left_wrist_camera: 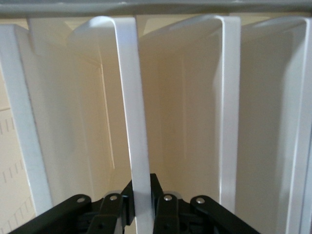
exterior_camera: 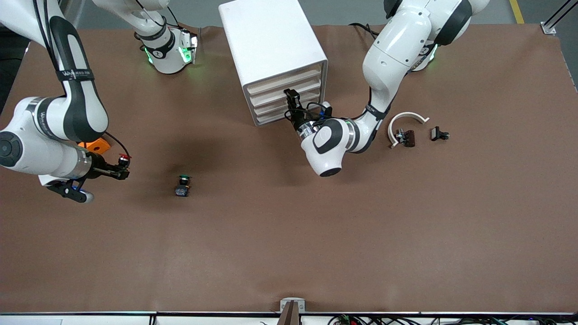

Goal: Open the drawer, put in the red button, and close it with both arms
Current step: 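Pull the drawer open with the left gripper while the right gripper lifts the button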

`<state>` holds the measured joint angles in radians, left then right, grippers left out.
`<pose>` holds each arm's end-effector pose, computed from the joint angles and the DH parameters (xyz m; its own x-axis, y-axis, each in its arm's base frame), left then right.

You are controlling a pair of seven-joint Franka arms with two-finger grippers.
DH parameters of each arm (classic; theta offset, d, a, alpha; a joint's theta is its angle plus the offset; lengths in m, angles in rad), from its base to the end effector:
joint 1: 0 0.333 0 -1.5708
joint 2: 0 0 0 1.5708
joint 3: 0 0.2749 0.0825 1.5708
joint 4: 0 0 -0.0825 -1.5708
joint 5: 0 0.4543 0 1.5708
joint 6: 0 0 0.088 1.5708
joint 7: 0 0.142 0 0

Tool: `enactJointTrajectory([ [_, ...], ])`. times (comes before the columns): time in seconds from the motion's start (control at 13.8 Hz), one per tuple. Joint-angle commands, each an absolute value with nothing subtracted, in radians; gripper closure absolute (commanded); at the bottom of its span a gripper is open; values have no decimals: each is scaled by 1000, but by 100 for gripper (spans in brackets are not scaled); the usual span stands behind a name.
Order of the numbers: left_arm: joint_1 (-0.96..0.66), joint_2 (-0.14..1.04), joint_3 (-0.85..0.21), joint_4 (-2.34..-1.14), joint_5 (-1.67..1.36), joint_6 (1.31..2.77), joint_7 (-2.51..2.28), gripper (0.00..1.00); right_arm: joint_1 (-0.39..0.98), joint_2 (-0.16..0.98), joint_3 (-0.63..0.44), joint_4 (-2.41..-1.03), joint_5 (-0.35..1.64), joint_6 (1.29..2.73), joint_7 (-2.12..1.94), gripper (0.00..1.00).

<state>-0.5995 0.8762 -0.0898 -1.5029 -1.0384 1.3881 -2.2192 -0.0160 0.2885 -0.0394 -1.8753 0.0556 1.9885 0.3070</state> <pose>0.4006 -0.5003 0.0866 -0.3823 0.9231 -0.0425 0.1599 0.0207 -0.9869 0.6414 -0.0304 0.2326 0.9101 -0.3747 -0.1768 -0.3774 -0.9259 0.0194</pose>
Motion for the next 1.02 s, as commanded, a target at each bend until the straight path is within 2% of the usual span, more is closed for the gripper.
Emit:
enactJointTrajectory([
  [0.0,-601,877,-46,-1491,-1042,1411,-2201,100,-18,247,-28,-1887,61,1968,369,100],
  [0.44,-600,885,63,-1421,-1042,1411,-2194,100,124,201,-23,-1855,61,1898,657,100],
  [0.73,-583,891,69,-1404,-1042,1450,-2195,100,228,202,-23,-1798,61,1847,866,100],
  [0.94,-584,893,112,-1369,-1040,1457,-2180,99,310,209,-23,-1757,64,1826,1032,100],
])
